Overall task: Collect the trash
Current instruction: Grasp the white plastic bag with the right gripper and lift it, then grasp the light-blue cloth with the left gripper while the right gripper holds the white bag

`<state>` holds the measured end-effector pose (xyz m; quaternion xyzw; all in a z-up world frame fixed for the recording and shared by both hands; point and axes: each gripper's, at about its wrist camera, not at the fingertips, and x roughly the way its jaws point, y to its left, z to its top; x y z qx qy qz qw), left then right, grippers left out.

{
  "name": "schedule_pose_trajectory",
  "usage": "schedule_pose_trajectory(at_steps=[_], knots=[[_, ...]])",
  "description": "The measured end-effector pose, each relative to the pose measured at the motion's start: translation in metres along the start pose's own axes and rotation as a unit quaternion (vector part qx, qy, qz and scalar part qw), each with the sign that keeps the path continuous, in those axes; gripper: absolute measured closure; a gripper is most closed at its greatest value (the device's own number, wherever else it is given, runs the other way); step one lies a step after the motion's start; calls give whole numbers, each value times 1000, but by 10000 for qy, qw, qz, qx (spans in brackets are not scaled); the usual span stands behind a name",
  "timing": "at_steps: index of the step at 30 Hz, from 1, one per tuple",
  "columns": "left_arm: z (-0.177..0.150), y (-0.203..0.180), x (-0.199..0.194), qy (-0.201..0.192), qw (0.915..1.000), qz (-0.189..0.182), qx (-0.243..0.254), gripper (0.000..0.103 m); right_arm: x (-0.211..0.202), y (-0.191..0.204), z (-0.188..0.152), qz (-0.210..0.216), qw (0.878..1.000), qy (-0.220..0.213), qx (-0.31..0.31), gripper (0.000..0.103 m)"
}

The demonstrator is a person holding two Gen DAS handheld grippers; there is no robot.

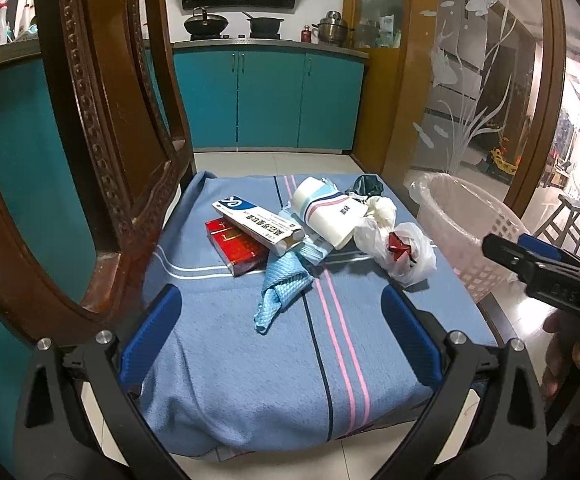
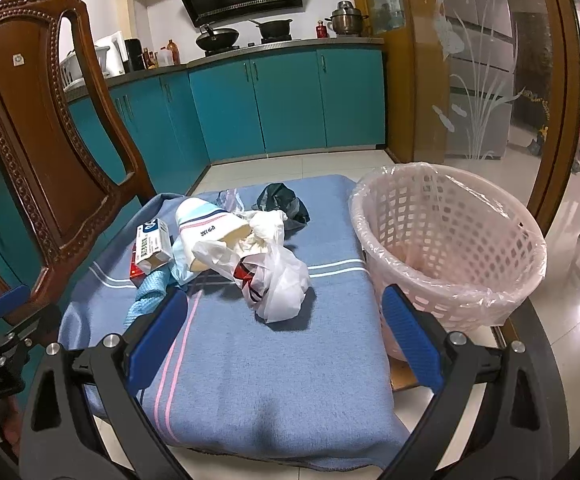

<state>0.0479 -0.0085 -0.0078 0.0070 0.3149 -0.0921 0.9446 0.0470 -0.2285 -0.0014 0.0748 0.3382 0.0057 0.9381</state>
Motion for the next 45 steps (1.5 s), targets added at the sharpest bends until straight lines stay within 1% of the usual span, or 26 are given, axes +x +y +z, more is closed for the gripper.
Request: schedule_pose_trajectory(at_steps=[5, 9, 12, 13, 14, 15, 16, 17, 18, 20, 24, 25, 27, 29, 32, 34, 35, 36, 37, 39, 40, 41, 43, 45], knots=[[-1, -2, 1, 14, 10000, -6, 38, 4, 30, 5, 1, -88, 9996, 256, -69, 7], [-4, 1, 9, 97, 9999, 67, 29, 4, 70, 7, 4, -172, 9985, 520, -63, 7], [-6, 3, 17, 171, 9998, 113, 1, 4, 99, 7, 2, -158, 9967, 792, -38, 8], [-7, 2, 22, 217, 9997, 123, 11, 4, 106, 7, 1, -128, 9963, 844, -22, 9], [-9, 2, 24, 243, 9996, 120, 24, 4, 110, 6, 0, -101, 9962, 865, -9, 17], [-10, 1, 27, 277, 9996, 96, 51, 4, 115, 6, -1, -52, 9955, 943, -2, 33], [-11, 0, 30, 290, 9995, 81, 62, 4, 120, 6, -1, 24, 9941, 1083, -11, 46], [-11, -1, 33, 314, 9994, 81, 80, 4, 121, 6, -2, 132, 9921, 1249, -6, 68], [-12, -1, 37, 352, 9993, 96, 88, 4, 118, 6, -1, 151, 9918, 1266, 15, 72], [-13, -1, 44, 418, 9991, 110, 41, 4, 102, 6, 3, 251, 9928, 1169, 51, 79], [-11, 2, 64, 568, 9983, 106, -109, 4, 50, 8, 11, 565, 9961, 684, 16, 81], [-10, 1, 71, 595, 9981, 89, -127, 4, 41, 8, 12, 595, 9964, 601, -1, 81], [-9, -1, 84, 626, 9980, 93, -74, 5, 21, 6, 12, 695, 9968, 405, -10, 81], [-9, -3, 102, 751, 9970, 164, 37, 14, 14, 4, 13, 767, 9965, 337, 50, 81], [-9, -3, 130, 1010, 9948, 151, 61, 23, 11, 2, 16, 788, 9965, 272, 61, 81], [-8, 0, 146, 1182, 9928, 171, 3, 34, 13, 2, 13, 768, 9965, 322, 70, 81], [-8, 1, 153, 1271, 9918, 121, -28, 44, 15, 1, 12, 763, 9964, 357, 77, 81], [-8, 2, 158, 1364, 9906, 75, -31, 51, 17, 0, 11, 755, 9964, 374, 68, 81], [-8, 3, 162, 1445, 9895, -3, -35, 67, 18, 1, 11, 740, 9965, 384, 53, 81], [-6, 4, 157, 1382, 9904, -44, -4, 83, 18, 1, 11, 721, 9967, 378, 31, 81], [-5, 4, 154, 1381, 9904, -62, 22, 86, 17, -1, 11, 730, 9966, 367, 35, 81], [-2, 3, 148, 1375, 9904, -121, 38, 88, 16, -2, 12, 748, 9966, 357, 40, 81], [5, 1, 128, 1238, 9919, -269, 85, 88, 12, -3, 12, 767, 9965, 321, 35, 81], [11, -2, 105, 1120, 9922, -524, 147, 88, 8, -2, 13, 795, 9964, 280, 5, 81]])
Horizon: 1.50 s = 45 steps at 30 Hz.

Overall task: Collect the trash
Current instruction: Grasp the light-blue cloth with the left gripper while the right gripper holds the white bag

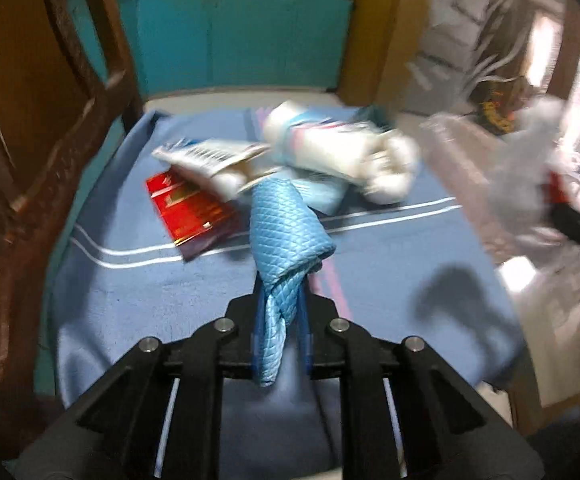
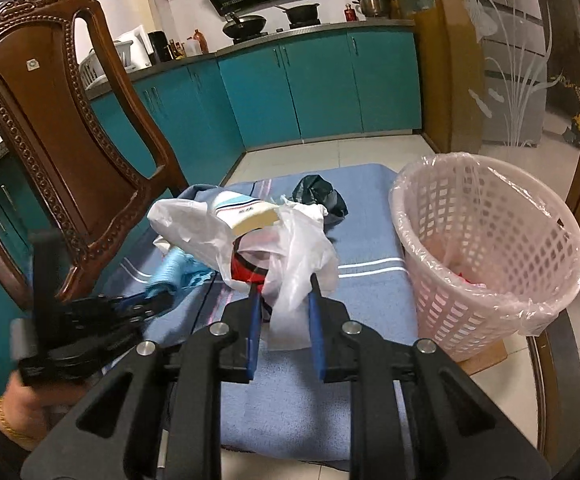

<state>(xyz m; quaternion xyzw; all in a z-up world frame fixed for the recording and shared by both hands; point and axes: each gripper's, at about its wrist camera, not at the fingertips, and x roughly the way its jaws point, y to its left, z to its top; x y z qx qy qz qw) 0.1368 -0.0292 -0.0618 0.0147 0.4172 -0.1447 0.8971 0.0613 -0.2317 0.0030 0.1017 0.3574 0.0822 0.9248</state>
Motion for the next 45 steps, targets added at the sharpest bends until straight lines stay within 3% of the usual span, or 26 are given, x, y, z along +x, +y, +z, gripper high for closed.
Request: schedule_pose_trajectory(at_steps=[4, 8, 11, 17, 45], knots=[[-5, -13, -53, -402, 9976, -478, 287, 88, -4, 4, -1, 64, 10000, -24, -50, 81], [-2, -16, -96, -967, 9933, -544, 338, 88, -10, 6, -1, 93, 9999, -113, -84, 81], [0, -7, -110, -1254, 9912, -394, 178, 88, -11, 8, -2, 105, 9998, -130, -116, 81], [-2, -5, -96, -1110, 9936, -176, 97, 87, -8, 14, -4, 71, 9997, -119, -208, 81], [-8, -4, -91, -977, 9952, -82, 44, 86, -6, 14, -4, 54, 9996, -83, -258, 81]])
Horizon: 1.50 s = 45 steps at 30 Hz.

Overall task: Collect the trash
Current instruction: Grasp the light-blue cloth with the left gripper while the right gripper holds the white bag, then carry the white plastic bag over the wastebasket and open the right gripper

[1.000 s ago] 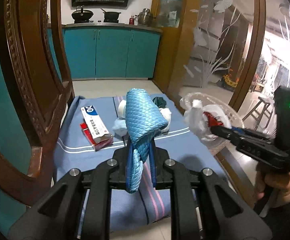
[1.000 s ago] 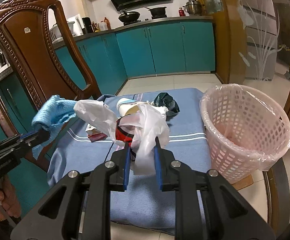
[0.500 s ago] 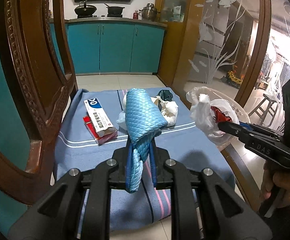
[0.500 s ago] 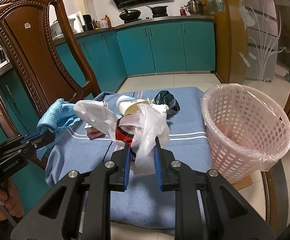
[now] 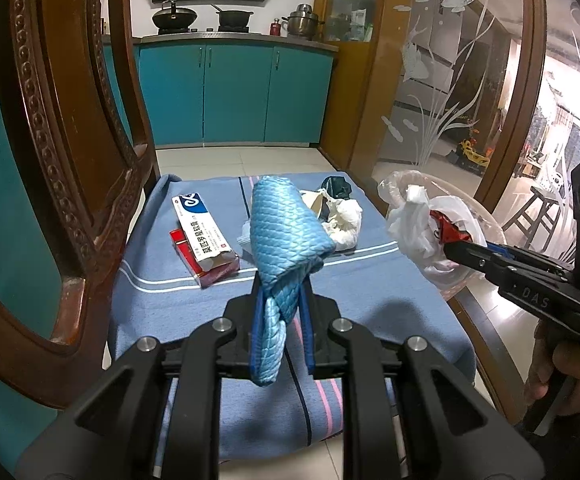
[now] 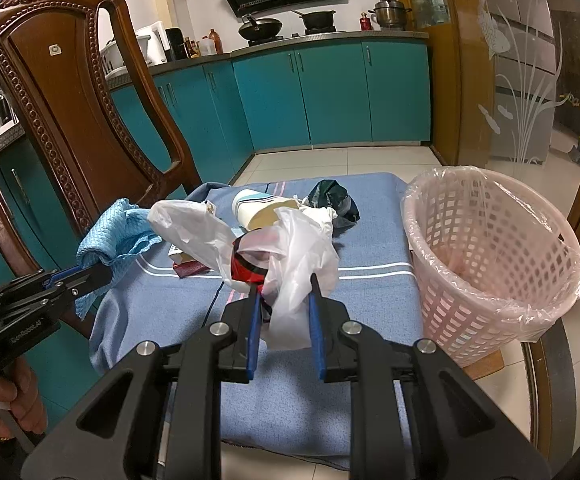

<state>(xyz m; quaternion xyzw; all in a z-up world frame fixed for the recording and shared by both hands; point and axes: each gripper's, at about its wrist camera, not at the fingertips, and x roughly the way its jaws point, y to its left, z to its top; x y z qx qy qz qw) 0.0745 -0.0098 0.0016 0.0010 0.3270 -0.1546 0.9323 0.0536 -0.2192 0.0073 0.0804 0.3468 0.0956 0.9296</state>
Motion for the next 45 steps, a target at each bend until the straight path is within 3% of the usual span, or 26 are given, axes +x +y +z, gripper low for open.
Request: schedule_pose_trajectory(at_steps=[24, 29, 35, 41, 45], knots=[[-2, -2, 5, 27, 9999, 104, 34, 84, 2, 0, -2, 7, 10000, 34, -34, 81], [-3, -2, 6, 24, 9999, 116, 34, 84, -4, -9, 3, -138, 9998, -165, 15, 81], [-5, 0, 5, 10, 9999, 135, 10, 84, -11, -75, 26, -923, 9932, -554, 450, 81], [-4, 1, 5, 13, 9999, 137, -5, 84, -8, -146, 26, -1456, 9816, -450, 1152, 80], [-3, -1, 5, 15, 9999, 128, 13, 84, -6, -157, 24, -1581, 9781, -410, 1293, 78]])
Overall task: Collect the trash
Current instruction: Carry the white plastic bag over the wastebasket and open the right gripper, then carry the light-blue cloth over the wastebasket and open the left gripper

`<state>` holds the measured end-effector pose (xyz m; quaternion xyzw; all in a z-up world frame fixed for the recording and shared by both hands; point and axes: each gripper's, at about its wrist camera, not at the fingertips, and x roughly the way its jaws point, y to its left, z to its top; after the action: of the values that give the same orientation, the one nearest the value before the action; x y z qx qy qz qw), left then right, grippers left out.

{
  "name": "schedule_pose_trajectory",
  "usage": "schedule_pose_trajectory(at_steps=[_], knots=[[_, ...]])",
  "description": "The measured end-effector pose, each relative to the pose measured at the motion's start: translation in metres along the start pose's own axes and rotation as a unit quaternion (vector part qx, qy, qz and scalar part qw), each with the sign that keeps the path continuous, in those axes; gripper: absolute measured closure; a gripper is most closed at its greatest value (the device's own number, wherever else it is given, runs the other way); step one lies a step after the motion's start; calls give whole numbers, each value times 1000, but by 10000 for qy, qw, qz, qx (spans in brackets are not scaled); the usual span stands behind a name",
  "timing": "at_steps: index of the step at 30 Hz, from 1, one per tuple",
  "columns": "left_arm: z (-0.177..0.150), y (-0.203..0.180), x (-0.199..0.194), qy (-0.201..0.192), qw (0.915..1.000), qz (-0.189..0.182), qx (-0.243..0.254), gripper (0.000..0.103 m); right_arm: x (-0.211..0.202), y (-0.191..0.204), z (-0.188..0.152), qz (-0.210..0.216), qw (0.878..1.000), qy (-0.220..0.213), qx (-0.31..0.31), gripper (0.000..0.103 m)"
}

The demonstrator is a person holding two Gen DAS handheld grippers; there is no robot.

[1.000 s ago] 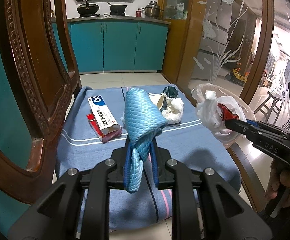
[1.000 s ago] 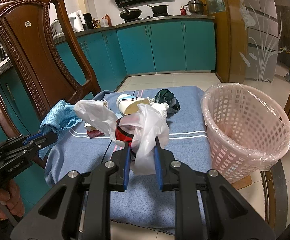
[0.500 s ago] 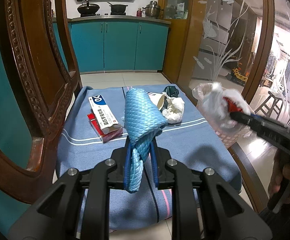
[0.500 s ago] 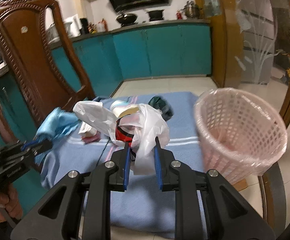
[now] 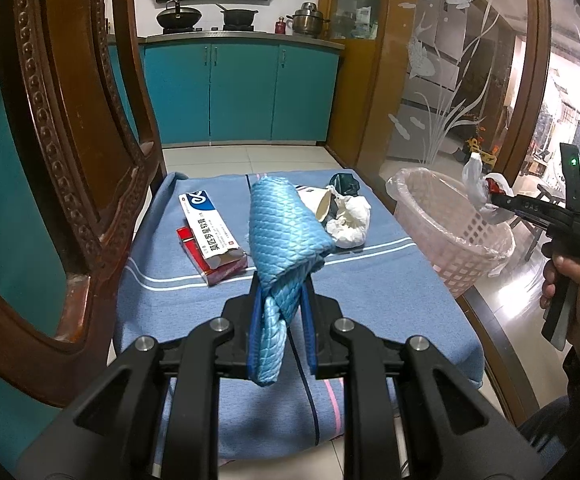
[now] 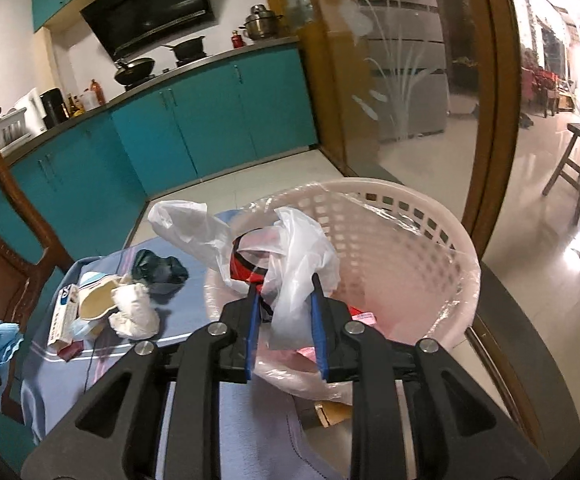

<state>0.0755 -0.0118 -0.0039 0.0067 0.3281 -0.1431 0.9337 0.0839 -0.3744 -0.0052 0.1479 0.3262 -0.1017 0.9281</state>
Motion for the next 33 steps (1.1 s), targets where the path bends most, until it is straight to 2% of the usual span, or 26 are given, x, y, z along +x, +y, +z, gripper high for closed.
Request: schedule_pose_trajectory(at_steps=[1, 3, 5, 6, 17, 23, 33], knots=[[0, 0, 0, 2, 10000, -4, 9, 84, 0, 1, 0, -51, 10000, -17, -19, 75], [0, 0, 0, 5, 10000, 4, 9, 84, 1, 2, -1, -190, 9998, -43, -30, 51], [0, 0, 1, 16, 10000, 12, 12, 84, -4, 2, -1, -311, 9993, -219, 64, 33], [0, 1, 1, 18, 10000, 19, 6, 84, -7, 4, 0, -318, 9991, -280, 84, 29], [1, -2, 1, 33, 10000, 7, 41, 84, -41, 30, -8, 193, 9983, -540, -118, 28], [0, -1, 3, 71, 10000, 32, 37, 84, -42, 44, -10, 300, 9979, -532, -236, 28], [1, -5, 8, 112, 9999, 12, 90, 84, -52, 38, -6, 344, 9972, -663, -50, 28]])
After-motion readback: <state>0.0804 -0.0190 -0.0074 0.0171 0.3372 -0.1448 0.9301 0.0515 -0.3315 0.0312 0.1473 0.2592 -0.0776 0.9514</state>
